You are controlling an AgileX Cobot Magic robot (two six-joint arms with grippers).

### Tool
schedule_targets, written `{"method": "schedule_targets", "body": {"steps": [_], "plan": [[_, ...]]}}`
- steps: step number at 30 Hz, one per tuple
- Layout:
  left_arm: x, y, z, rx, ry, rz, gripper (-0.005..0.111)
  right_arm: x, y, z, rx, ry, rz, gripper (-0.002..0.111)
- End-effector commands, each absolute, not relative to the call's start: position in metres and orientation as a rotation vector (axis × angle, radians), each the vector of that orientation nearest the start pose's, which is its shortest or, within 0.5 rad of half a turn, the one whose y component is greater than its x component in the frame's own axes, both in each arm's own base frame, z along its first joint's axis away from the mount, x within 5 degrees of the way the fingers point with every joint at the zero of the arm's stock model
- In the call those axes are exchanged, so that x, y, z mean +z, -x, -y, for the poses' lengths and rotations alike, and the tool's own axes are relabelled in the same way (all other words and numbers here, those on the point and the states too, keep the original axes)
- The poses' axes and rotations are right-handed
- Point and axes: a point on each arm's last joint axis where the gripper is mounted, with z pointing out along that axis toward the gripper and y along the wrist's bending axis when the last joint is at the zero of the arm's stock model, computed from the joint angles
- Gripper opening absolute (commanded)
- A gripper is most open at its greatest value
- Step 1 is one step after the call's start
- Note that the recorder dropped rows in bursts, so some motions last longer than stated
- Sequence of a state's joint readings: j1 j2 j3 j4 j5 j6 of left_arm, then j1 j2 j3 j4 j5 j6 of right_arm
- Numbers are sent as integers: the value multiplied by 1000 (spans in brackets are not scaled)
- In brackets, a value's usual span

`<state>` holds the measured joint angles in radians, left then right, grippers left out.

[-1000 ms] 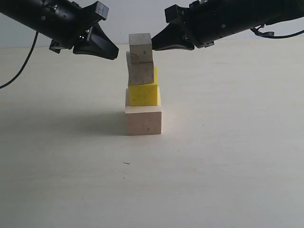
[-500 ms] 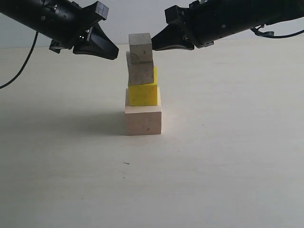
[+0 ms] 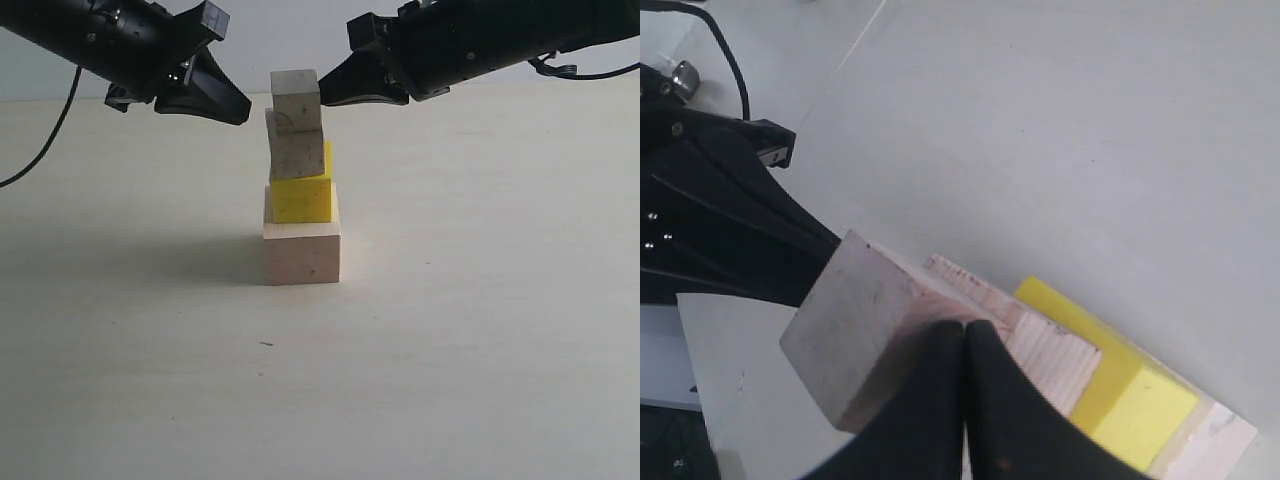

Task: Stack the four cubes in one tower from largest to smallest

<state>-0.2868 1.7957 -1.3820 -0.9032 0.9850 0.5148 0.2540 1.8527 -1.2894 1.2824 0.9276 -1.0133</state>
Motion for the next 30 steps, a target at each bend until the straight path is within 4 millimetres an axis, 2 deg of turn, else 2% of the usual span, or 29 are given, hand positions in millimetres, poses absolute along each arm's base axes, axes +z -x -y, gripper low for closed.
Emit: {"method": "schedule_targets", "body": {"steps": [1,20,30], "plan": [[273,-345,164,-1090,-487,-2547,0,247,-357,-166,1219,613,-2247,0],[273,-345,164,-1096,-485,-2546,0,247,-358,-166,1213,630,-2234,0],[274,-346,164,-1088,-479,-2539,0,247,-363,-164,1171,521,-2265,0]]}}
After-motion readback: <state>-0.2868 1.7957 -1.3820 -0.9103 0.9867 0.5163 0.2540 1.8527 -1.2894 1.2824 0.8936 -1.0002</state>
